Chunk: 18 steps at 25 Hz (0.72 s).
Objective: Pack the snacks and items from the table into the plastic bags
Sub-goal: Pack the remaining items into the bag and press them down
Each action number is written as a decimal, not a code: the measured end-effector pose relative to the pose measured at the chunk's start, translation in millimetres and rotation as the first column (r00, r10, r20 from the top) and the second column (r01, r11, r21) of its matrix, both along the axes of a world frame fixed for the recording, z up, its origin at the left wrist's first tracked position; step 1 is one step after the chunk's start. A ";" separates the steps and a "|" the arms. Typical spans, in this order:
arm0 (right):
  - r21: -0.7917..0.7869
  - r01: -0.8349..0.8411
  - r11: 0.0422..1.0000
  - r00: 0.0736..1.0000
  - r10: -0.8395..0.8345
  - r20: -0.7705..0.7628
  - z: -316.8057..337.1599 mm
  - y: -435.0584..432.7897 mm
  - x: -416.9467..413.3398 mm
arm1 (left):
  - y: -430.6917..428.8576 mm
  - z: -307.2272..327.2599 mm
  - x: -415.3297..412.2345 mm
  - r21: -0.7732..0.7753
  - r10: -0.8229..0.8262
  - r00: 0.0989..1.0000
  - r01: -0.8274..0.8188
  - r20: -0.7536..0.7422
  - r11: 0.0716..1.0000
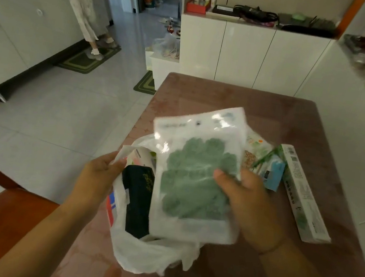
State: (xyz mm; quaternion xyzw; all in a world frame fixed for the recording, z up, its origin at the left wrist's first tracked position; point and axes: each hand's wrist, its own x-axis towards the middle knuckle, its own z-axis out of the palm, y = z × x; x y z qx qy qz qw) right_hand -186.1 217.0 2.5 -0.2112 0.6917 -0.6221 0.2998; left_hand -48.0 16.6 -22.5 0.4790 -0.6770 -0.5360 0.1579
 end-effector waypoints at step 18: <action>0.484 0.028 0.875 0.947 0.132 -0.293 -80.7 -118.2 -40.1 | -11.6 -4.0 2.3 0.011 -0.070 0.996 0.069 0.047 0.998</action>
